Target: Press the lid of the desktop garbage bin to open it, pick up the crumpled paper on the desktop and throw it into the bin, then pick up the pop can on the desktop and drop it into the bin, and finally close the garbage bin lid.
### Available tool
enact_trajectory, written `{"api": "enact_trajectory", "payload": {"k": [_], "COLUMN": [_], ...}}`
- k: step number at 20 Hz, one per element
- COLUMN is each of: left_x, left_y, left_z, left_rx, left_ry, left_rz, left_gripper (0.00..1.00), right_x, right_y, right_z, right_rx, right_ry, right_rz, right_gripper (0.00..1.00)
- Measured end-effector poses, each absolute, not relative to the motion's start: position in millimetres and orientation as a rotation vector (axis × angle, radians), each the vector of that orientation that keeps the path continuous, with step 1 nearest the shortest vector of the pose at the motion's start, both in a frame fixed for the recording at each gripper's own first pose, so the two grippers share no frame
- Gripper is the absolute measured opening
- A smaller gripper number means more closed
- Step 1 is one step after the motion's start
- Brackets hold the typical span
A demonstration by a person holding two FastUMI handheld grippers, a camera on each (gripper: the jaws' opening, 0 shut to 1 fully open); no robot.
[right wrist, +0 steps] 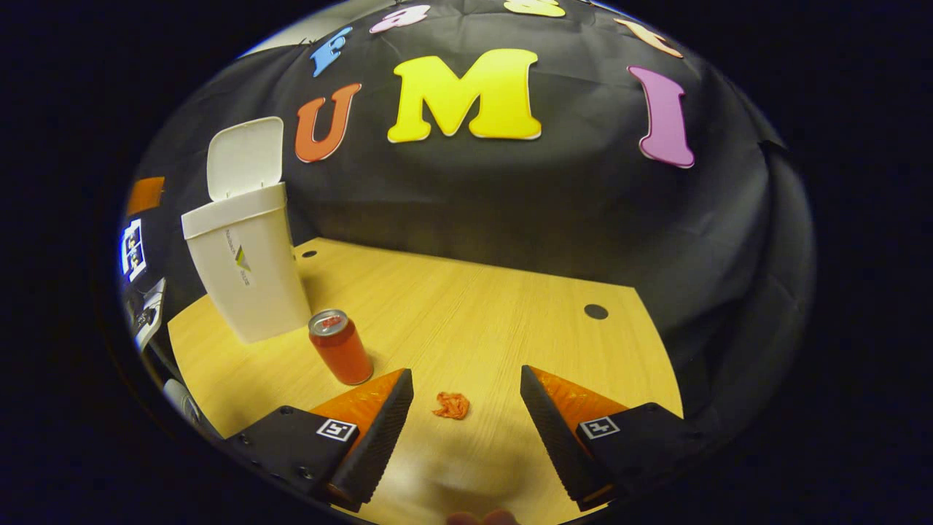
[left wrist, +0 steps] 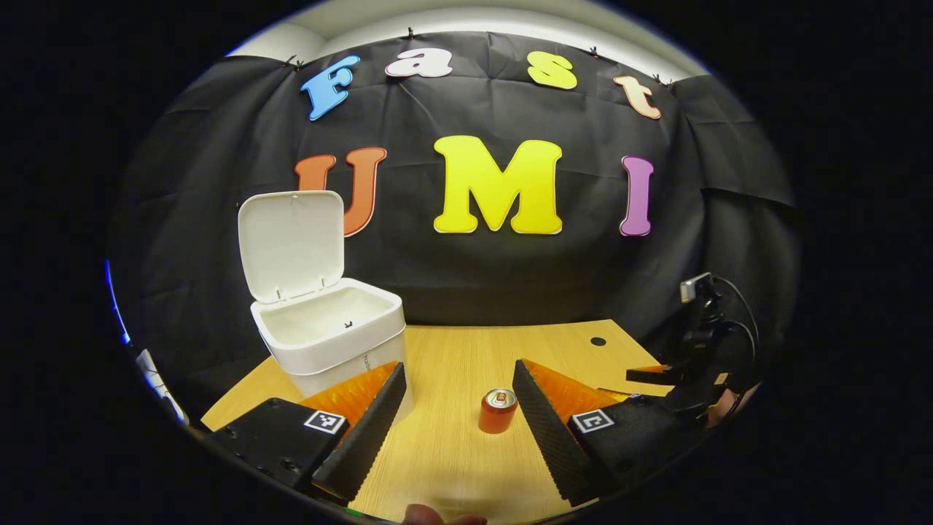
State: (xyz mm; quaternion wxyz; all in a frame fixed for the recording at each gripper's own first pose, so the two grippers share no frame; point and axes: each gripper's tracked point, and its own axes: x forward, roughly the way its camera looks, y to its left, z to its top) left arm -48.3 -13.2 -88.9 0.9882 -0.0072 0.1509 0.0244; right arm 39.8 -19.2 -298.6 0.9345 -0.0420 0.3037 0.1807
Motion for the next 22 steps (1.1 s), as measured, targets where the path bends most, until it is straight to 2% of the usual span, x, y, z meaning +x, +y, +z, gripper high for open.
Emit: {"api": "enact_trajectory", "payload": {"k": [9, 19, 22], "left_x": [-72, -78, -82], "left_y": [2, 15, 22], "left_z": [-93, -99, -98], "left_rx": [-0.007, -0.024, -0.024], "left_ry": [0.339, 0.367, 0.37], "left_rz": [0.135, 0.191, 0.213], "left_gripper": [0.97, 0.97, 0.97], "right_x": [43, 51, 58], "right_y": [-12, -1, -1], "right_z": [-389, -425, -429], "right_rx": [-0.148, -0.124, -0.119], "right_ry": [0.845, 0.943, 0.946], "right_rz": [0.402, 0.395, 0.387], "right_gripper": [0.95, 0.96, 0.89]}}
